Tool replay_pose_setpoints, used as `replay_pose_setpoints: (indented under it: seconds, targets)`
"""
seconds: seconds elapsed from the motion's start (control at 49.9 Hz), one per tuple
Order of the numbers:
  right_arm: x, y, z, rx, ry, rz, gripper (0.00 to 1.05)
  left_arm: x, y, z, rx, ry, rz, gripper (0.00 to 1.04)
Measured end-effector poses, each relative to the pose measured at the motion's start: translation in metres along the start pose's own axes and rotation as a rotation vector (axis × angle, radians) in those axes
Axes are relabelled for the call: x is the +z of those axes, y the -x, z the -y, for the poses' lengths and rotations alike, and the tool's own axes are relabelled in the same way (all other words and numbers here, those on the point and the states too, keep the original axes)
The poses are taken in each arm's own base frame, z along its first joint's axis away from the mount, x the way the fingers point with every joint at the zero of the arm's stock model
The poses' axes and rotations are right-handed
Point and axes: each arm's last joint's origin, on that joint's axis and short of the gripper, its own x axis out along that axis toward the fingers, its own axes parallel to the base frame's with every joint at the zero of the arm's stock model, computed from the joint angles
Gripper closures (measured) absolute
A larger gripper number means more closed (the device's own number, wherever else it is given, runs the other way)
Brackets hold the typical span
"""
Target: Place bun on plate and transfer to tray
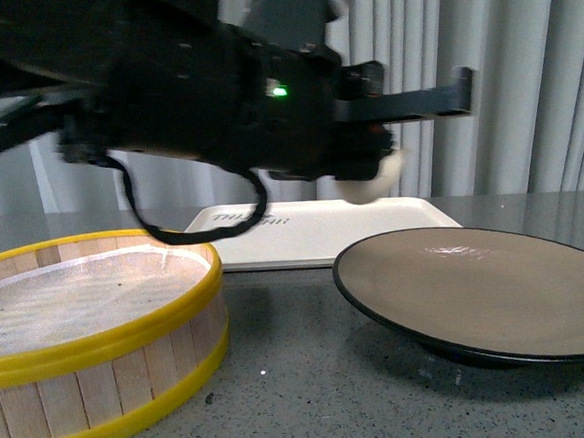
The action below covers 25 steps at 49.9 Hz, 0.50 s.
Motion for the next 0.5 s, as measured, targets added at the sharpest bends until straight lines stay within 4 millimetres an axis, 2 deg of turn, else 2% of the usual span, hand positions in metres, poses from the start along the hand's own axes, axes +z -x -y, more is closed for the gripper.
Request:
replay_pose_setpoints:
  seconds: [0.08, 0.18, 0.501]
  targets:
    - [0.000, 0.000, 0.000, 0.000, 0.000, 0.000, 0.08, -0.004, -0.019, 0.019, -0.108, -0.002, -0.039, 0.99]
    - [0.000, 0.000, 0.000, 0.000, 0.000, 0.000, 0.08, -0.010, -0.034, 0.032, -0.180, 0.001, -0.083, 0.99]
    - [0.000, 0.000, 0.000, 0.000, 0.000, 0.000, 0.08, -0.030, -0.067, 0.040, -0.129, -0.050, -0.186, 0.99]
